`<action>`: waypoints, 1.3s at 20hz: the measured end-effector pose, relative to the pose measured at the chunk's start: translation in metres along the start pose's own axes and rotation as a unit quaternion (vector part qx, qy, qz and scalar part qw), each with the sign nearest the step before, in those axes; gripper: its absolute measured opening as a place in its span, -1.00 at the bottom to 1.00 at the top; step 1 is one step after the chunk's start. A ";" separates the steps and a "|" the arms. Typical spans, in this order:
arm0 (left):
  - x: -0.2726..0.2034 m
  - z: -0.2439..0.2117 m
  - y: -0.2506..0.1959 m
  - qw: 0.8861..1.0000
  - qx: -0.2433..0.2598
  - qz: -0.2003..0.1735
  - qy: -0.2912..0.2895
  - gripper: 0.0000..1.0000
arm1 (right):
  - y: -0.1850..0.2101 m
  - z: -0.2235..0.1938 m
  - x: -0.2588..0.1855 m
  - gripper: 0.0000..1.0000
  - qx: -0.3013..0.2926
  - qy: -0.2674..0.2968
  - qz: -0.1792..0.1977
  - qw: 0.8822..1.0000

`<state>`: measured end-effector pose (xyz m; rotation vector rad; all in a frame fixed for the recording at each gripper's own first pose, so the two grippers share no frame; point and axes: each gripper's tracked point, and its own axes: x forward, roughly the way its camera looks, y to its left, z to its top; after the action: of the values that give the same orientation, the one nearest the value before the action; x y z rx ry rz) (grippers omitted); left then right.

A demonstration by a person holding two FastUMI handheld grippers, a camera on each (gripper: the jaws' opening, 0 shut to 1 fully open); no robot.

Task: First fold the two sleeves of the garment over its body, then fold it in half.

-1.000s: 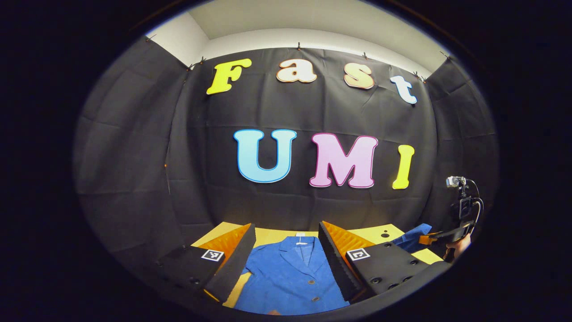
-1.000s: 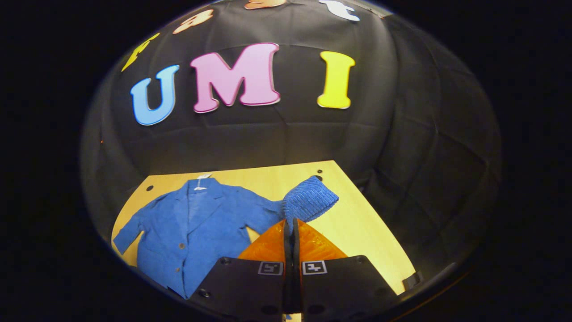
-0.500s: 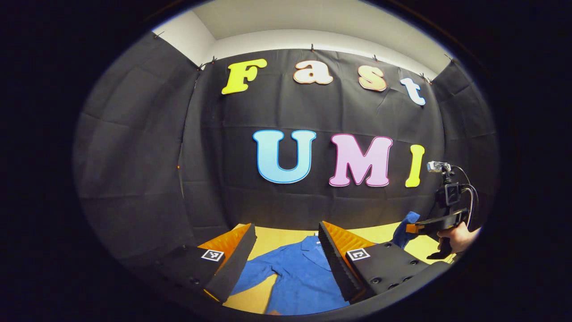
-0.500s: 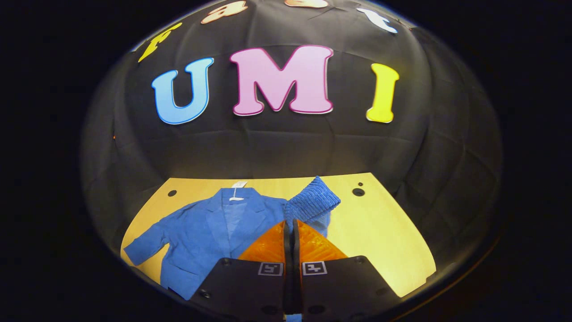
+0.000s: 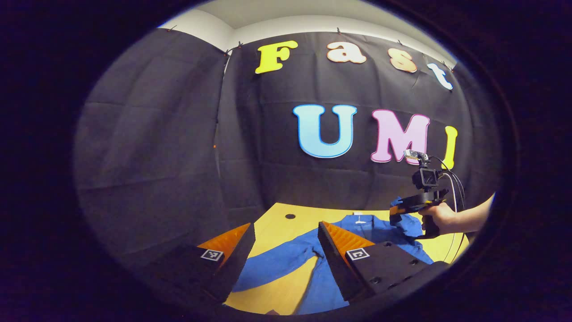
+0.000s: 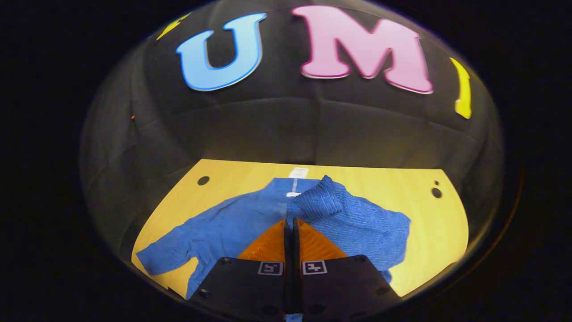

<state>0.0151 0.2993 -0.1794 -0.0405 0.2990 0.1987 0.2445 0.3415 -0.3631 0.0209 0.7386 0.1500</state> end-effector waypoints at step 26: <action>-0.012 -0.050 0.061 0.984 -0.058 0.162 0.035 0.65 | 0.134 -0.029 0.029 0.94 -0.089 0.019 0.139 0.986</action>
<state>-0.0230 0.3534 -0.2240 -0.1140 0.3626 0.5390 0.2287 0.4770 -0.3940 -0.0501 0.7564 0.4827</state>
